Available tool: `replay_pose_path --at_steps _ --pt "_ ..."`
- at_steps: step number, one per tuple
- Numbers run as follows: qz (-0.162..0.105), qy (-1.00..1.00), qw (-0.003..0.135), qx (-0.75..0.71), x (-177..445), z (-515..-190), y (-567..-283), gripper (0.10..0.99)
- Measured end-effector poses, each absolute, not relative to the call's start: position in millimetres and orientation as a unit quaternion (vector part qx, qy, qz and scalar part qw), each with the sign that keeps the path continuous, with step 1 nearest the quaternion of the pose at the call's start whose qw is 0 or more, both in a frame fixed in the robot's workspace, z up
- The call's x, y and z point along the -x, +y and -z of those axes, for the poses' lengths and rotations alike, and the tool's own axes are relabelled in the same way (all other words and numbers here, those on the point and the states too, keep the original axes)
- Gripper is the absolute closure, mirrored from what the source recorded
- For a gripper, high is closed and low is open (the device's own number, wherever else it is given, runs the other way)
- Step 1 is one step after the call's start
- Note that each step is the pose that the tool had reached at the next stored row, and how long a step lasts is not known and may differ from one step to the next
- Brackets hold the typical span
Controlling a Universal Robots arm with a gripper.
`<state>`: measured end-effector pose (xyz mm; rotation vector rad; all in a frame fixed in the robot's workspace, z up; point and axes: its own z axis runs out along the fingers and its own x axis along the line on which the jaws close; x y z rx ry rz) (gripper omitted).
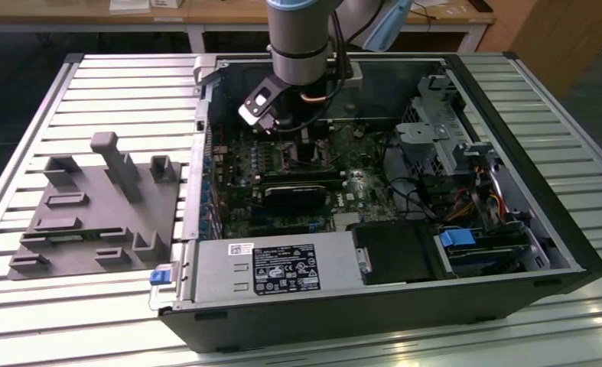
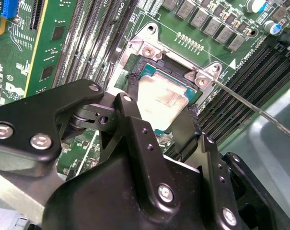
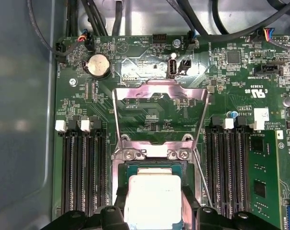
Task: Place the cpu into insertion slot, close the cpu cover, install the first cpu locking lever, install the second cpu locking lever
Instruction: 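Place the cpu into insertion slot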
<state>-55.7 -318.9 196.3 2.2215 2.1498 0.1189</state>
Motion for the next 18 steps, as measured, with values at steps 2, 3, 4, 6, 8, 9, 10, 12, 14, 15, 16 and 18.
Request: replay_pose_path --at_steps 2,3,4,6,8,9,10,12,14,15,16,18 --pt "-0.038 0.697 0.024 -0.716 55.8 -195.5 -319.0 0.561" --pt "-0.038 0.698 0.024 -0.715 55.8 -195.1 -319.0 0.561" --pt "-0.038 0.698 0.024 -0.715 55.9 -194.7 -319.0 0.561" --pt "-0.038 0.698 0.024 -0.714 56.0 -194.0 -319.0 0.561" --pt "-0.038 0.699 0.024 -0.714 56.0 -193.5 -318.9 0.561" --pt "-0.038 0.699 0.024 -0.714 56.0 -193.5 -318.9 0.561" --pt "-0.038 0.699 0.024 -0.714 56.0 -193.5 -318.9 0.561" --pt "-0.039 0.699 0.024 -0.714 56.0 -193.5 -318.9 0.561" --pt "-0.038 0.699 0.024 -0.714 56.0 -193.5 -318.9 0.561" --pt "-0.039 0.699 0.024 -0.714 56.0 -193.5 -318.9 0.561" --pt "-0.039 0.699 0.023 -0.714 55.9 -193.1 -318.7 0.549" --pt "-0.039 0.699 0.024 -0.714 55.8 -192.9 -318.6 0.549"
